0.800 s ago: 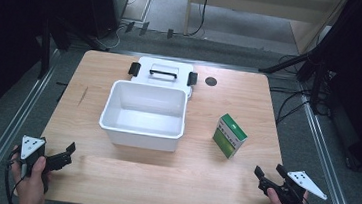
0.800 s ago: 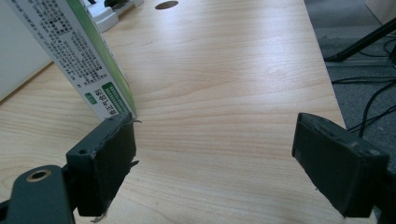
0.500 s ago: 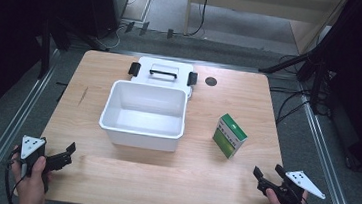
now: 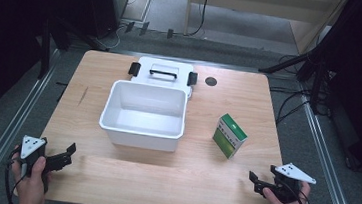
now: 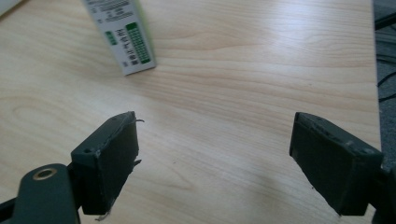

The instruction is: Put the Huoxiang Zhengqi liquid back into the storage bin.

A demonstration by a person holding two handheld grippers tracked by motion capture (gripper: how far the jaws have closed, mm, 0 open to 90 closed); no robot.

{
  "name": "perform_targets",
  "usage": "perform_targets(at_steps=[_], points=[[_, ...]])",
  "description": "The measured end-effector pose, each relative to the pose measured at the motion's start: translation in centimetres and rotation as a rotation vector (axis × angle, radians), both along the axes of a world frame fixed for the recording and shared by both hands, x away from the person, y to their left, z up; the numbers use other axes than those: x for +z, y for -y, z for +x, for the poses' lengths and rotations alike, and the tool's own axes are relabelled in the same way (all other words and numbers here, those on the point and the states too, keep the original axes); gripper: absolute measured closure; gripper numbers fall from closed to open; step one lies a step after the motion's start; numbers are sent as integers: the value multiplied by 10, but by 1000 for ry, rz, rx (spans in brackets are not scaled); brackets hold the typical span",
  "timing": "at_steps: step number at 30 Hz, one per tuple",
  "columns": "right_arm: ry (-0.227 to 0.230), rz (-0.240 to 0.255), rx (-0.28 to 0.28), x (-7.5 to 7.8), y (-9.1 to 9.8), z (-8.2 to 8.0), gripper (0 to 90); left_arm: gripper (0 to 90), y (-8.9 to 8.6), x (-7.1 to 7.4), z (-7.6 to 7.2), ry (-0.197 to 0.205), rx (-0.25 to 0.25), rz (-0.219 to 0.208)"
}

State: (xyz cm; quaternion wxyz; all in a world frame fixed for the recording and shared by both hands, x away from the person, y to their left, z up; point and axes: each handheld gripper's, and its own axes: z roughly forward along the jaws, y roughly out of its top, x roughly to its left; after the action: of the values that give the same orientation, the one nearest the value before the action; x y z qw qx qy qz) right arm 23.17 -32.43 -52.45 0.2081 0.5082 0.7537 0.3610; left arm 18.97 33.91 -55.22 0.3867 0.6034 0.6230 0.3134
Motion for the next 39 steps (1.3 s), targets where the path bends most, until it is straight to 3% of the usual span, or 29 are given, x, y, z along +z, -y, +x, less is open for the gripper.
perform_targets(at_steps=[1, 5, 13, 17, 18, 19, 22, 26, 27, 32, 39], points=[[-30, -28, 39, 9, -4, 2, 156, 8, 0, 0, 0, -3, -4, -2], [-110, -105, 87, 25, -13, 8, 155, 8, 0, 0, 0, -6, -10, 0], [-341, -304, 201, 51, -41, 33, 156, 8, 0, 0, 1, -7, -6, 1], [-452, -379, 231, 60, -52, 47, 189, 8, 0, 0, 1, -7, -6, 4], [-452, -379, 231, 60, -52, 47, 189, 8, 0, 0, 1, -7, -6, 4], [-495, -408, 242, 65, -57, 54, 193, 8, 0, 0, 1, -11, -7, 4], [-525, -442, 262, 74, -65, 60, 196, 8, 0, 0, 1, -11, -8, 3], [-529, -465, 283, 83, -72, 65, 218, 8, 0, 0, 1, -10, -8, 4], [-529, -479, 292, 91, -79, 68, 237, 8, 1, 0, 1, -10, -8, 7], [-522, -500, 304, 107, -90, 79, 248, 8, 1, 0, 1, -11, -7, 7], [-529, -510, 297, 119, -100, 91, 251, 8, 1, 0, 2, -13, -8, 7]])
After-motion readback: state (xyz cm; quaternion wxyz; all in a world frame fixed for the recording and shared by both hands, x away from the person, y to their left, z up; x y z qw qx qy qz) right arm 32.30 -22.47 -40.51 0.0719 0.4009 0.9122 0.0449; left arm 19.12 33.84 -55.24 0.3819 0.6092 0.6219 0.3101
